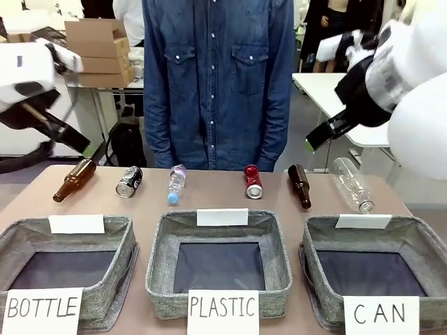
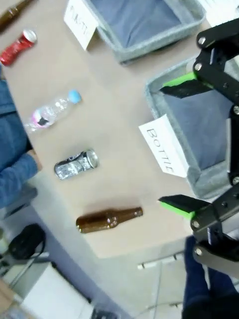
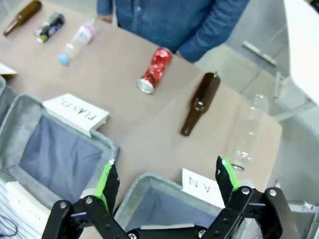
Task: Sort the can waste into the basket.
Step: Pick up the can waste from the table and place it in the right Fabric basket.
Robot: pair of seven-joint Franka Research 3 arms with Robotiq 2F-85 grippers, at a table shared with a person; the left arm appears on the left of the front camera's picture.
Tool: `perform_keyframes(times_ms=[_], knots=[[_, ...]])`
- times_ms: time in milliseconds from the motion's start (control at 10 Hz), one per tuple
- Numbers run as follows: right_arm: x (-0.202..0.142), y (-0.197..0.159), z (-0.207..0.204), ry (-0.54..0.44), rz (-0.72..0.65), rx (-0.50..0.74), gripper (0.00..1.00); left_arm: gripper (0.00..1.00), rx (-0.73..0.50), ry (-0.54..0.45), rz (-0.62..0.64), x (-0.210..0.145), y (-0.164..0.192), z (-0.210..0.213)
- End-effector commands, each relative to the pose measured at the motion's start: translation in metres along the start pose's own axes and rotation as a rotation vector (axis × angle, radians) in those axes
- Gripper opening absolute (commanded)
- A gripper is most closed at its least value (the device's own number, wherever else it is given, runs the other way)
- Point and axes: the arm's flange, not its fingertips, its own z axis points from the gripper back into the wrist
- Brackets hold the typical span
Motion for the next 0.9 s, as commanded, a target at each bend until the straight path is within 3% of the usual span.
perform_keyframes(times_ms=[0, 100, 200, 300, 500, 600, 700, 800], knots=[[-0.007, -0.002, 0.021, -0.004, -0.104, 0.087, 1.00, 1.00, -0.284, -0.082, -0.101, 0.005, -0.009, 0.022], [-0.017, -0.010, 0.034, -0.010, -0.202, 0.254, 1.00, 1.00, -0.490, -0.013, -0.166, 0.000, -0.003, 0.023], [-0.025, -0.017, 0.048, -0.005, -0.440, 0.454, 1.00, 1.00, -0.774, -0.027, -0.165, -0.011, 0.011, 0.023], [-0.040, -0.027, 0.061, 0.030, -0.673, 0.674, 1.00, 1.00, -0.904, -0.080, -0.027, -0.027, 0.030, 0.016], [-0.078, -0.061, 0.075, -0.015, -0.926, 0.791, 1.00, 1.00, -1.064, -0.279, 0.206, -0.063, 0.064, 0.010], [-0.098, -0.083, 0.076, -0.026, -1.050, 0.813, 1.00, 1.00, -1.078, -0.351, 0.309, -0.081, 0.078, 0.008], [-0.122, -0.110, 0.061, -0.002, -1.095, 0.788, 1.00, 1.00, -1.054, -0.379, 0.383, -0.102, 0.094, -0.001], [-0.140, -0.131, 0.045, -0.045, -1.150, 0.889, 1.00, 1.00, -1.080, -0.391, 0.490, -0.121, 0.112, -0.016]])
